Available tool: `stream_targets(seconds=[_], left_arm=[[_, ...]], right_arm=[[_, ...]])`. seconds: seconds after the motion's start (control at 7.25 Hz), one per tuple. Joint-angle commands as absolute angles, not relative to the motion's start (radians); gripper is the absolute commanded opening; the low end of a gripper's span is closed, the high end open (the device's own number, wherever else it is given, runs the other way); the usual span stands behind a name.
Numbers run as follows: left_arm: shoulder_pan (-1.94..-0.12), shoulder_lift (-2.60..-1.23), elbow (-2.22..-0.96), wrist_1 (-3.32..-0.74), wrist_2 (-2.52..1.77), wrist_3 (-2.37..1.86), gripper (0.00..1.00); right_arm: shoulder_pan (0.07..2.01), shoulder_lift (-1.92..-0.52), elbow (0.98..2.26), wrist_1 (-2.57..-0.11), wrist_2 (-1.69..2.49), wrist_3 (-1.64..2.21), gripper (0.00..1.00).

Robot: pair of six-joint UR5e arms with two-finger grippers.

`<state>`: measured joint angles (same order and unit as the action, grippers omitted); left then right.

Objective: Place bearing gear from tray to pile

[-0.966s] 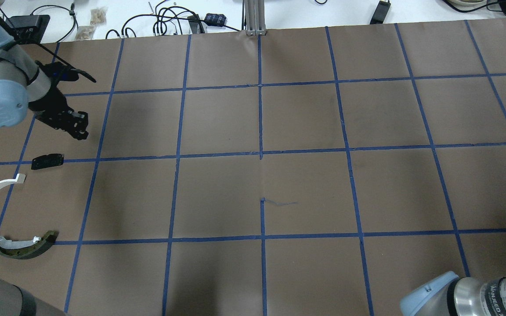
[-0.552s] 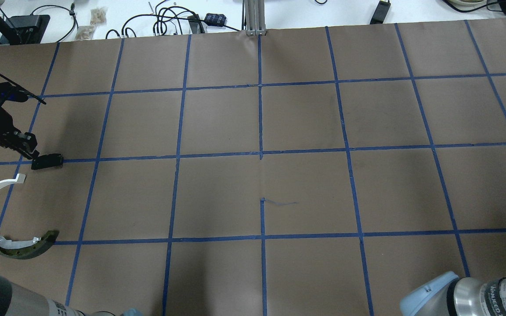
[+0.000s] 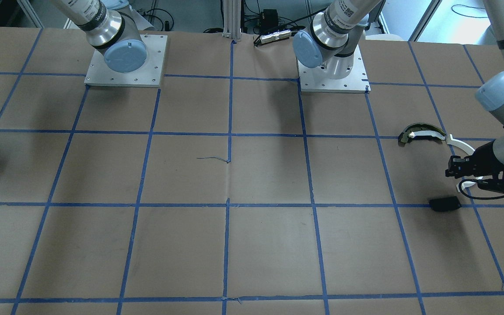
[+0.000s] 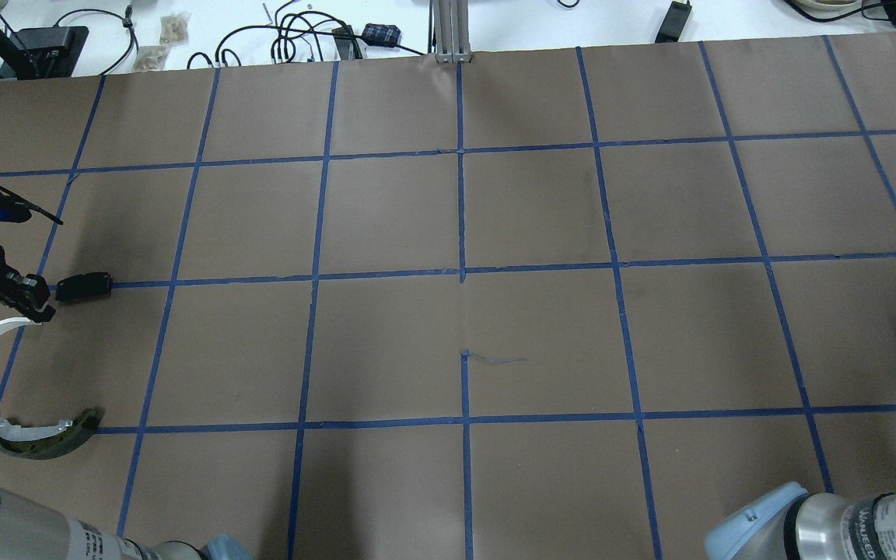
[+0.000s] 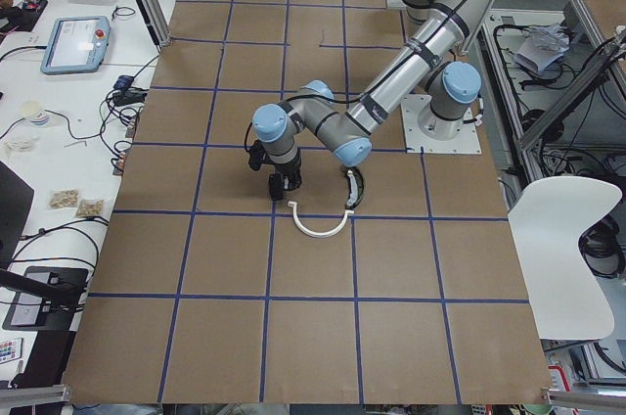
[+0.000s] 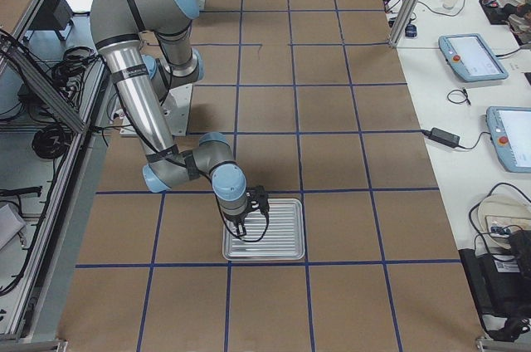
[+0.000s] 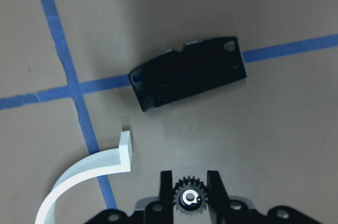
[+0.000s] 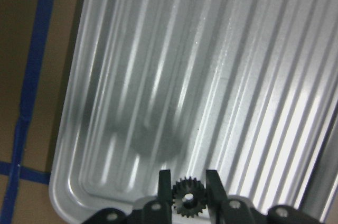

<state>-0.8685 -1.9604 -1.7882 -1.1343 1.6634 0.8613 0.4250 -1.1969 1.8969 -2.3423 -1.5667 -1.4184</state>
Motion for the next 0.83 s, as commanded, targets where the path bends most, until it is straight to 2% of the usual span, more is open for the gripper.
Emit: stream_targets(seconds=[0.0, 0.28, 0.55, 0.69], left_arm=[[-0.867, -1.967, -1.804, -1.124, 1.666, 0.864, 0.00], [-0.867, -1.973, -1.804, -1.124, 1.667, 0.865, 0.00], [-0.865, -1.976, -1.804, -1.124, 1.681, 0.870, 0.00], [-0.865, -1.976, -1.804, -1.124, 1.703, 0.864, 0.19]], right_arm=[[0.509, -1.337, 1.898, -2.272, -1.563, -1.329, 0.22], [0.647, -1.483, 1.901, -2.119, -1.568, -1.127, 0.23], [0.827, -1.570, 1.901, -1.998, -1.552, -0.984, 0.24], [0.953, -1.595, 1.901, -1.968, -1.552, -0.822, 0.24]])
